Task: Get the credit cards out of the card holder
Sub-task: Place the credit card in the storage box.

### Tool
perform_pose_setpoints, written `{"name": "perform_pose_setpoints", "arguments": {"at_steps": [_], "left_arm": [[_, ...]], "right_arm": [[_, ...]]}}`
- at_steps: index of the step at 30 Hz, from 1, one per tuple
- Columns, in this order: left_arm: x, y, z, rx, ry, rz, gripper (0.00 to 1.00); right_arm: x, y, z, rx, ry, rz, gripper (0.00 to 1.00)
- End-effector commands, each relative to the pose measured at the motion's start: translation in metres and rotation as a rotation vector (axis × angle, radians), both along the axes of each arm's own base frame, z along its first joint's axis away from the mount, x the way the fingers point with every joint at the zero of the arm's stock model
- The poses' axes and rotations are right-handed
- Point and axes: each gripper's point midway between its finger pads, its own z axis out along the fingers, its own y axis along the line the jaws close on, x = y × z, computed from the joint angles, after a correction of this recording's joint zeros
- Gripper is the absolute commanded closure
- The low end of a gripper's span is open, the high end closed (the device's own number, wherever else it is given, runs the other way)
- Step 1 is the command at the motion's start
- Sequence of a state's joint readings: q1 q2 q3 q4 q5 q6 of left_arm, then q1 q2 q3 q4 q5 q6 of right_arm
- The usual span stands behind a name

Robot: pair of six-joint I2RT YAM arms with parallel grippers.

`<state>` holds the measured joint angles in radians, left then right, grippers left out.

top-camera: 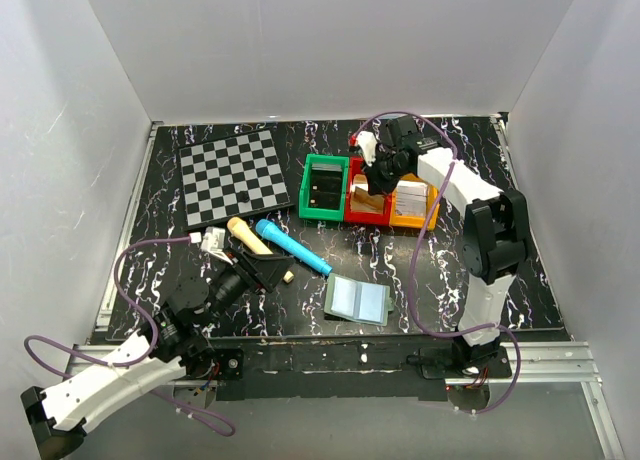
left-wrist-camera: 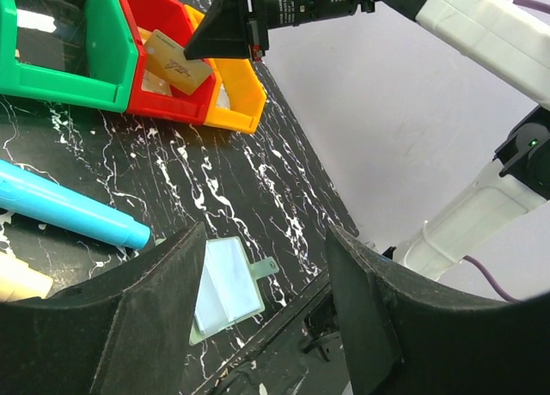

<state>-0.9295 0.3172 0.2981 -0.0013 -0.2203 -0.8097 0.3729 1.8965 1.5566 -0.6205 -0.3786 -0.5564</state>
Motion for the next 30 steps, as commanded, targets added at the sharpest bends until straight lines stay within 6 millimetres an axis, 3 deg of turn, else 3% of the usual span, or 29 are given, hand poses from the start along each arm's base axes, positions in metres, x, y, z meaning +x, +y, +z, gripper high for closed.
{"name": "perform_pose_setpoints", "arguments": {"at_steps": [1, 8, 30], "left_arm": [[0.003, -0.002, -0.004, 0.021, -0.023, -0.002, 0.42], [0.002, -0.006, -0.009, 0.036, -0.020, -0.017, 0.41], [0.002, -0.003, -0.020, 0.046, -0.001, -0.007, 0.40]], "right_arm": [[0.013, 0.009, 0.012, 0.019, -0.067, 0.088, 0.99], [0.021, 0.007, 0.009, -0.017, -0.082, 0.120, 0.99], [0.014, 0.013, -0.023, -0.045, -0.002, 0.175, 0.99]]}}
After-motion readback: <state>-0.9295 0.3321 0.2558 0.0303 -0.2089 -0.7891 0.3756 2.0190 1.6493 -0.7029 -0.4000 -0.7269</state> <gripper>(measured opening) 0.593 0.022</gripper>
